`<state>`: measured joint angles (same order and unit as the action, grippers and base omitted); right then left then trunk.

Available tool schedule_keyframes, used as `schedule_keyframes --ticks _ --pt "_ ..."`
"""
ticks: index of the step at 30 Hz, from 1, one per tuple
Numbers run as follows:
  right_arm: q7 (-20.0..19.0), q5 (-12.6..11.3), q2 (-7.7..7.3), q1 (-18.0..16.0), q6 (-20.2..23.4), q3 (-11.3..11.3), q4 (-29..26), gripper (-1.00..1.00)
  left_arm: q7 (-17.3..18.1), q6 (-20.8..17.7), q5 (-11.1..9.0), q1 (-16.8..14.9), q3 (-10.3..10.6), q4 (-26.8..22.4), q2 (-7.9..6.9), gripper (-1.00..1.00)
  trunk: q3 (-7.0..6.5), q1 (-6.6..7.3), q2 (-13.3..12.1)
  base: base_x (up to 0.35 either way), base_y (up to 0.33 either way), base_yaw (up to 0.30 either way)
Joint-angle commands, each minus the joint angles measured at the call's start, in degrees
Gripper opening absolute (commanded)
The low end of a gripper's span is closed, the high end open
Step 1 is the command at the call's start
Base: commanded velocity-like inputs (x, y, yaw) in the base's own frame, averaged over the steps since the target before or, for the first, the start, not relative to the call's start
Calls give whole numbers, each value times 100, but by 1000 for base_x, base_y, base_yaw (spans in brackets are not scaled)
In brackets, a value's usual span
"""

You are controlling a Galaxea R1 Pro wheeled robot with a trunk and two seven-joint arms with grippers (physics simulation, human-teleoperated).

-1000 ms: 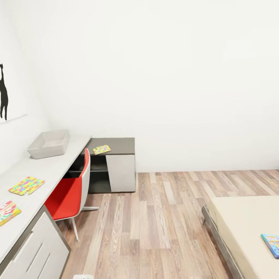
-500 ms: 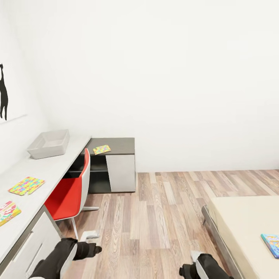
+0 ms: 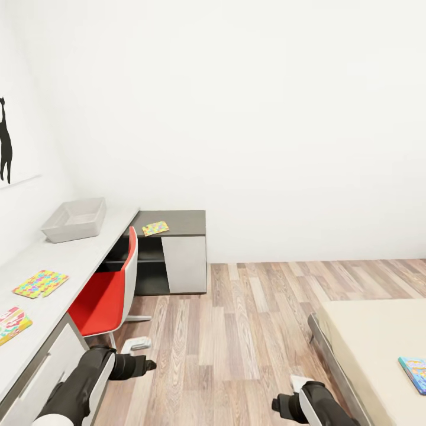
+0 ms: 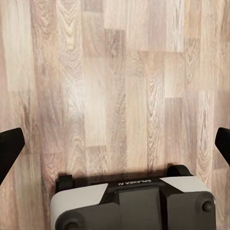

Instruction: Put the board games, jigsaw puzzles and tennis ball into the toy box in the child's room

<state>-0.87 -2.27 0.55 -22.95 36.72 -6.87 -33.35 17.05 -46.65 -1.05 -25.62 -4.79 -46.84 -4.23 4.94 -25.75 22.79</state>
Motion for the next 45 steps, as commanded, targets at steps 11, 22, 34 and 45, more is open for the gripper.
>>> schedule_keyframes --ticks 11,22,34,45 --pt "-10 -19 -15 7 -406 -52 122 100 17 -12 -9 -4 8 -33 25 100 31 -4 13 0 0 -205" --pt "-10 -19 -46 9 -633 -53 144 100 26 23 -9 -4 4 -33 19 100 65 -4 13 147 29 -263" --pt "-10 -19 -34 35 -753 -53 148 100 23 76 -9 -4 53 -33 19 100 76 -4 13 307 97 -93" --pt "-10 -19 -33 38 -903 -56 225 100 27 127 -9 -3 38 -34 19 100 76 -4 13 162 54 -265"
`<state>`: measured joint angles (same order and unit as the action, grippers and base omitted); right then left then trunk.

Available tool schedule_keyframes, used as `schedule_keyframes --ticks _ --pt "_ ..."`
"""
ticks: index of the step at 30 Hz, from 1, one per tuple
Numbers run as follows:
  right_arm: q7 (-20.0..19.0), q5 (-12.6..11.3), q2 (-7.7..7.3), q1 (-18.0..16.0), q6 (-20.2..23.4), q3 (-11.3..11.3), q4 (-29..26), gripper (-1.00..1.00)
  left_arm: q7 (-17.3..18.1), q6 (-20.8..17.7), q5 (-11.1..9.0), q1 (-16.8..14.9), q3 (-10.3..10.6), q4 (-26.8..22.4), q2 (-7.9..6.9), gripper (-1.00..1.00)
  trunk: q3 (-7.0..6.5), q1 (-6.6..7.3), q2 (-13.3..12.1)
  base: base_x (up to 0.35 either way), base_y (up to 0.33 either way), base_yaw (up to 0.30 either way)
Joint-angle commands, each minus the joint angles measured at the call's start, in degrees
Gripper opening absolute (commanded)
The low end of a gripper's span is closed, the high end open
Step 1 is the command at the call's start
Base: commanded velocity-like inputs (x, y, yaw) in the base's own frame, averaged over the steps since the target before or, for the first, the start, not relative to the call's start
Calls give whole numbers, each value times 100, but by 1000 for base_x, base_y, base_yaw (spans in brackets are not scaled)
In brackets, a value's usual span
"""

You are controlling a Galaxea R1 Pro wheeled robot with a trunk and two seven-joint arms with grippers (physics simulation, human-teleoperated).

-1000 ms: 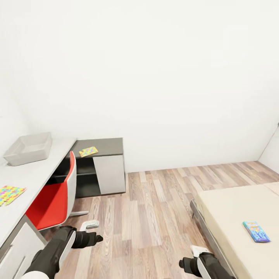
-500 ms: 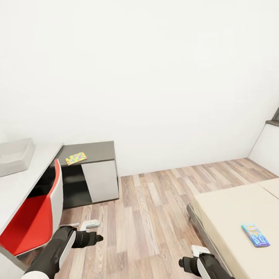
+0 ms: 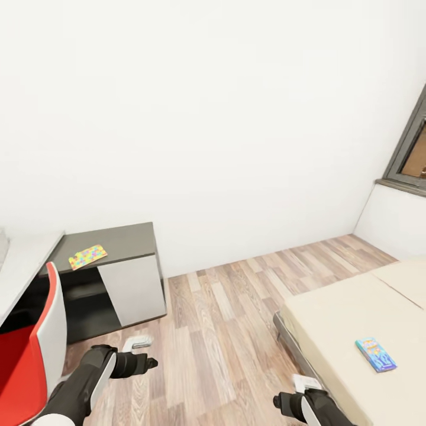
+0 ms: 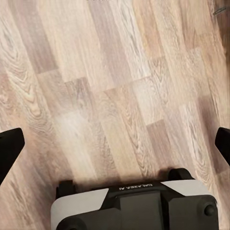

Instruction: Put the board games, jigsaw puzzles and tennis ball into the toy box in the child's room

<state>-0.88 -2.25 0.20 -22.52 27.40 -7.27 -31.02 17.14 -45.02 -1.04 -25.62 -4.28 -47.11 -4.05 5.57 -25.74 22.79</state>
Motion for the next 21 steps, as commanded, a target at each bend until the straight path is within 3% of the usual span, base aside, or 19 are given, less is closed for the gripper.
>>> schedule_keyframes --ticks 1,21 --pt "-9 -21 4 -5 25 -18 -2 100 17 -35 -10 -3 -16 -8 1 100 13 -4 13 17 5 -280" --pt "-9 -21 -17 -7 -15 -20 87 100 9 -33 -10 -4 -3 -9 -5 100 13 -4 13 2 1 -282"
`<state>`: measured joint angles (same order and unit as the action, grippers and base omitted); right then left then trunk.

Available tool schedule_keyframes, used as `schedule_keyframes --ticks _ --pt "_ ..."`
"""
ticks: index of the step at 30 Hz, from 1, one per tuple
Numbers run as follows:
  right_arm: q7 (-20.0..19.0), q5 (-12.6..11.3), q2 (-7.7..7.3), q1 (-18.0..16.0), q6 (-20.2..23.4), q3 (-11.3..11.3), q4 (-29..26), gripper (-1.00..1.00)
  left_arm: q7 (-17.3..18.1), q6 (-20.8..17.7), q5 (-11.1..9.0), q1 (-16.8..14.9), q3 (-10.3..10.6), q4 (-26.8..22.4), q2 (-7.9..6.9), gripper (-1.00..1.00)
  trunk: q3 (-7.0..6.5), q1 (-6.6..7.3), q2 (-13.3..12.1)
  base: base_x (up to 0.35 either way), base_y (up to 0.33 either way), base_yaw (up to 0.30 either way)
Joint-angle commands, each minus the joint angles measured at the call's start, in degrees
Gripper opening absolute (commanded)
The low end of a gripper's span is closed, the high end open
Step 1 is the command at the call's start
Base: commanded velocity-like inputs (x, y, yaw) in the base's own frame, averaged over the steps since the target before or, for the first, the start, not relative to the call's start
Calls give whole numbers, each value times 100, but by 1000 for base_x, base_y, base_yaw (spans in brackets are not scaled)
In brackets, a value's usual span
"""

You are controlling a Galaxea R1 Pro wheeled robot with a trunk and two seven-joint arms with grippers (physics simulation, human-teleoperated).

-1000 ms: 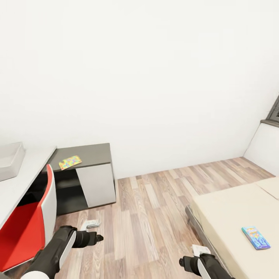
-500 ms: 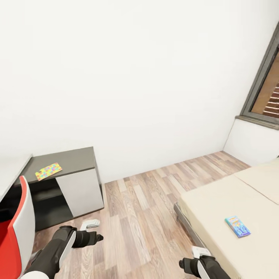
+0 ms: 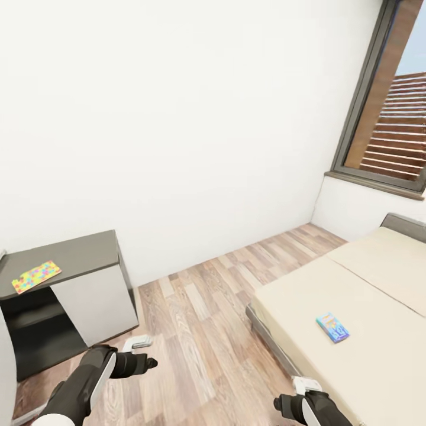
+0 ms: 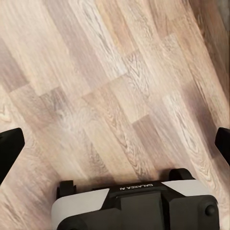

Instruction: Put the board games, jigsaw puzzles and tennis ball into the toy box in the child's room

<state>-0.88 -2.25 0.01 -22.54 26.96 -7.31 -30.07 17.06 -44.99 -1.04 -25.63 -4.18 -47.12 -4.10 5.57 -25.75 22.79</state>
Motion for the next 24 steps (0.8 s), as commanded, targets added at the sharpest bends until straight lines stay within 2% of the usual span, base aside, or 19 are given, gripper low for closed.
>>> schedule_keyframes --ticks 1,13,24 --pt "-9 -22 4 -5 29 -16 -8 100 17 -36 -10 -3 -13 -8 -1 100 13 -4 13 0 0 -282" --pt "-7 -22 8 -3 20 -16 1 100 17 -36 -10 -3 -30 -8 -3 100 13 -4 13 21 0 -282" --pt "-1 -22 8 -4 11 -21 71 100 17 -36 -10 -1 -47 -8 -3 100 13 -4 13 201 134 -282"
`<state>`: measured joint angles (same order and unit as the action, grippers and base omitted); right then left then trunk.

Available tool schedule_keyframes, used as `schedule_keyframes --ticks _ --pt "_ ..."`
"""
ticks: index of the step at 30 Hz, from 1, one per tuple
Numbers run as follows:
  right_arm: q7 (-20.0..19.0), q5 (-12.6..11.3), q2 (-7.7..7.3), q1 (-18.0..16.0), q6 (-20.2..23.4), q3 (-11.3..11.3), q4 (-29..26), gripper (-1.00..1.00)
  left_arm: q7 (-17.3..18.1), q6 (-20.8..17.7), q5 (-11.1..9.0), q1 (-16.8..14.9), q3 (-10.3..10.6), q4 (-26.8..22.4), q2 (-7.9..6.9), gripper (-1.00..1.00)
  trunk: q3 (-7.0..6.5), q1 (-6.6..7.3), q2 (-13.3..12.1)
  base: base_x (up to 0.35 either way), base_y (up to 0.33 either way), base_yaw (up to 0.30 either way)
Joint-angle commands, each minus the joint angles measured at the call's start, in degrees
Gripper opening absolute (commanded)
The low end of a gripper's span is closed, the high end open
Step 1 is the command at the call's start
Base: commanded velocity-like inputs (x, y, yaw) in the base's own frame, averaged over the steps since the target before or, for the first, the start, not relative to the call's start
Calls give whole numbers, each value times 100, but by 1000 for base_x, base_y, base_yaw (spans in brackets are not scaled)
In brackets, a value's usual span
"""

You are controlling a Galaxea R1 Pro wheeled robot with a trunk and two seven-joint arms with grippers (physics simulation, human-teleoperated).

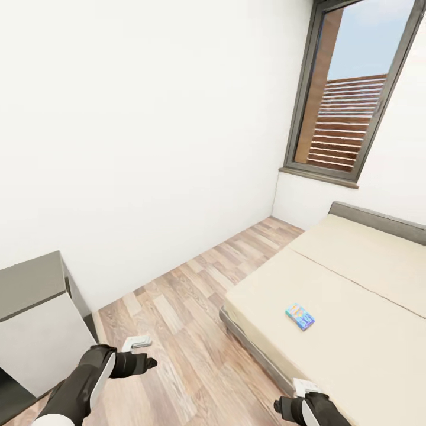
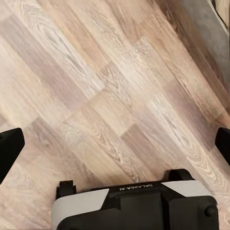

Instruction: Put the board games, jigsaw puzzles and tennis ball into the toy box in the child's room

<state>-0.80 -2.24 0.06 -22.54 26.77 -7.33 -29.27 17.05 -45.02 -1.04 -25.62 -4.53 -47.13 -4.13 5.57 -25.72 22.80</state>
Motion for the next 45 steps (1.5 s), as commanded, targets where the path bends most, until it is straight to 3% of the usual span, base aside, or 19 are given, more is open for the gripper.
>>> schedule_keyframes --ticks 1,45 --pt "-8 -22 3 -5 30 -20 -9 100 18 -33 -9 -3 -9 -7 0 100 13 -6 12 253 183 -282" --pt "-7 -22 11 -5 -40 -32 158 100 18 -33 -1 -4 -11 -7 -9 100 13 -6 12 254 173 -282"
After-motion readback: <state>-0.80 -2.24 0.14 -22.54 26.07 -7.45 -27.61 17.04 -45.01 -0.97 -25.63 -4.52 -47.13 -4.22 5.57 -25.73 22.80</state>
